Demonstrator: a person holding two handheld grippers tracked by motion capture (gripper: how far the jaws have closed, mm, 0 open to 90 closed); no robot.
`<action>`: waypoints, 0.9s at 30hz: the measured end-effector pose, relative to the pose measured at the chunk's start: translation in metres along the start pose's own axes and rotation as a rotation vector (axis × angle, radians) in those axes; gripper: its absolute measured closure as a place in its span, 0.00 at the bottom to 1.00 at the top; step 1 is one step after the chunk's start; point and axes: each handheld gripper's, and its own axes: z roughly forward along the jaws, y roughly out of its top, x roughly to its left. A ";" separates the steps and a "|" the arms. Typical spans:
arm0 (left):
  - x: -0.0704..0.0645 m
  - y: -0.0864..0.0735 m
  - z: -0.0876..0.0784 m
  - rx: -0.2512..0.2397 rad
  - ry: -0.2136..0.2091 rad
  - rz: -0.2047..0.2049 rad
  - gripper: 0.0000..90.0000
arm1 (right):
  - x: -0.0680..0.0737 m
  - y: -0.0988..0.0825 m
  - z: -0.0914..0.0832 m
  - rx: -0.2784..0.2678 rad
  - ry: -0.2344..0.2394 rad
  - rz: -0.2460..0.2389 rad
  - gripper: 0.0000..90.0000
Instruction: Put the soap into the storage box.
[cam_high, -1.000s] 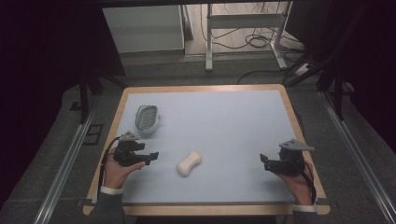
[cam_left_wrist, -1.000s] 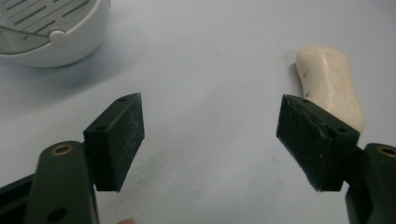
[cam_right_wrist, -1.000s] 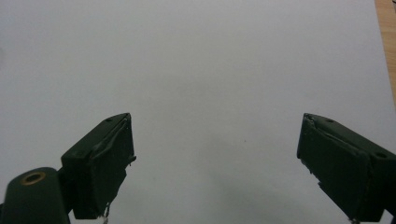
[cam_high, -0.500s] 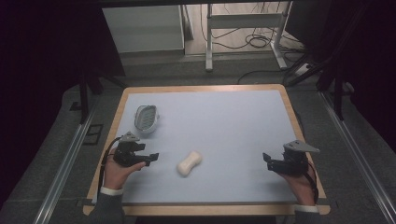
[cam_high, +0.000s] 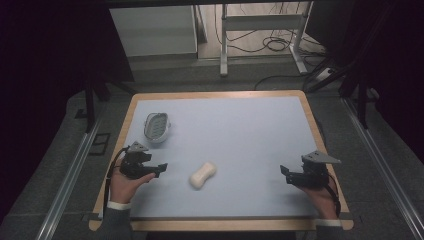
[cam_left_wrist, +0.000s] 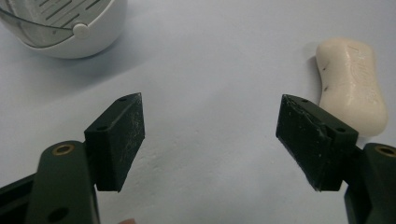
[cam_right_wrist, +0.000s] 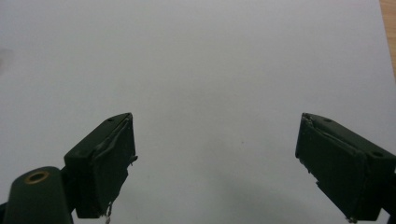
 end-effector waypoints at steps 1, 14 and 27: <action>-0.001 0.000 0.000 0.002 0.005 -0.001 0.27 | 0.000 0.000 0.000 -0.005 0.001 -0.001 0.13; -0.017 0.012 -0.003 0.014 -0.017 0.046 0.27 | -0.004 0.000 -0.008 -0.020 -0.021 0.007 0.14; -0.039 0.039 -0.010 0.016 -0.036 0.093 0.25 | -0.007 -0.004 -0.013 -0.025 -0.035 0.022 0.14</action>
